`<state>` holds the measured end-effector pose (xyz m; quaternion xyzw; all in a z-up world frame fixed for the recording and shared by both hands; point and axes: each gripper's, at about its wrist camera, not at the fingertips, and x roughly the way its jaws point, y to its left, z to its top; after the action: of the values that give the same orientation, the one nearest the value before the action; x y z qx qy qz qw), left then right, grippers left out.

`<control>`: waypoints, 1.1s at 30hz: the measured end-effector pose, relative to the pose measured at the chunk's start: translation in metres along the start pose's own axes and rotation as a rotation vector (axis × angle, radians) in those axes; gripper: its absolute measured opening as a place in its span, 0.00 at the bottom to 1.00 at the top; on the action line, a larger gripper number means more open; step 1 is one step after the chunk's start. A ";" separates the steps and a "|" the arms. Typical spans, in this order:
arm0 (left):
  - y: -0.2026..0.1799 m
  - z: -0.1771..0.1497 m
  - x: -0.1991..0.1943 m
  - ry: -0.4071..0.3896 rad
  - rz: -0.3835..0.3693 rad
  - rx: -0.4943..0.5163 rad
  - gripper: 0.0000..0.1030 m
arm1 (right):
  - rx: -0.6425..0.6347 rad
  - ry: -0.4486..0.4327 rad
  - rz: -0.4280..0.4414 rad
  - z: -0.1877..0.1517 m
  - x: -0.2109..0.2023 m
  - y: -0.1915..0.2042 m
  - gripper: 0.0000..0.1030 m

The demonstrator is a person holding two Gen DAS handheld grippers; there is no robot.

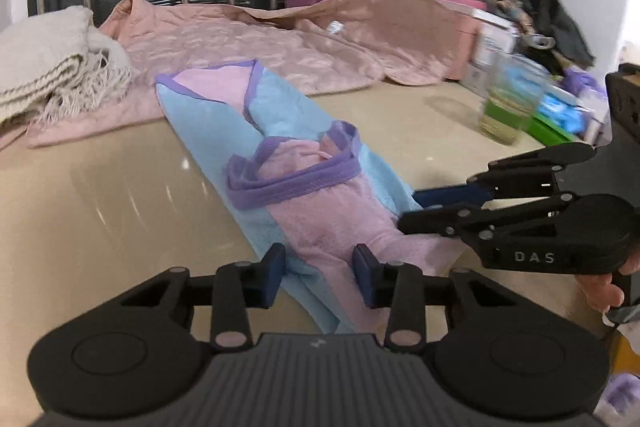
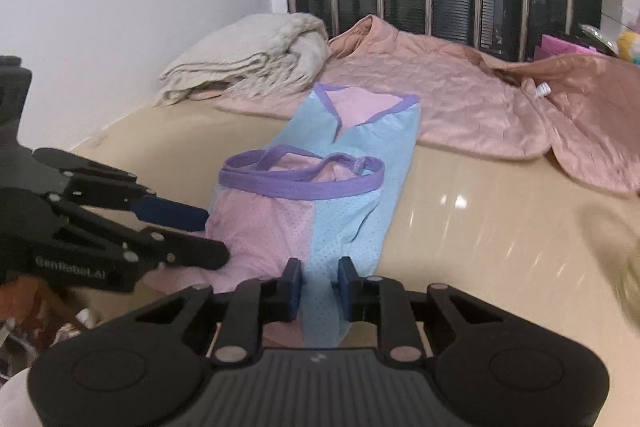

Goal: Fold clothes

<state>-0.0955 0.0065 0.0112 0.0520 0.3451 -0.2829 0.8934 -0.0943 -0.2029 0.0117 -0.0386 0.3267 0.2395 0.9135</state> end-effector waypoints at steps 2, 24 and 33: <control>0.002 -0.015 -0.021 -0.011 -0.001 -0.024 0.47 | 0.001 0.019 0.031 -0.011 -0.020 0.012 0.19; 0.008 -0.046 -0.051 -0.097 0.031 -0.215 0.48 | 0.000 -0.006 0.162 0.042 0.037 0.033 0.10; 0.003 -0.052 -0.050 -0.088 0.073 -0.157 0.48 | -0.116 -0.158 0.209 0.011 -0.034 0.014 0.45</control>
<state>-0.1548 0.0481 0.0037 -0.0184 0.3246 -0.2244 0.9187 -0.1173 -0.2025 0.0423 -0.0380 0.2414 0.3540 0.9027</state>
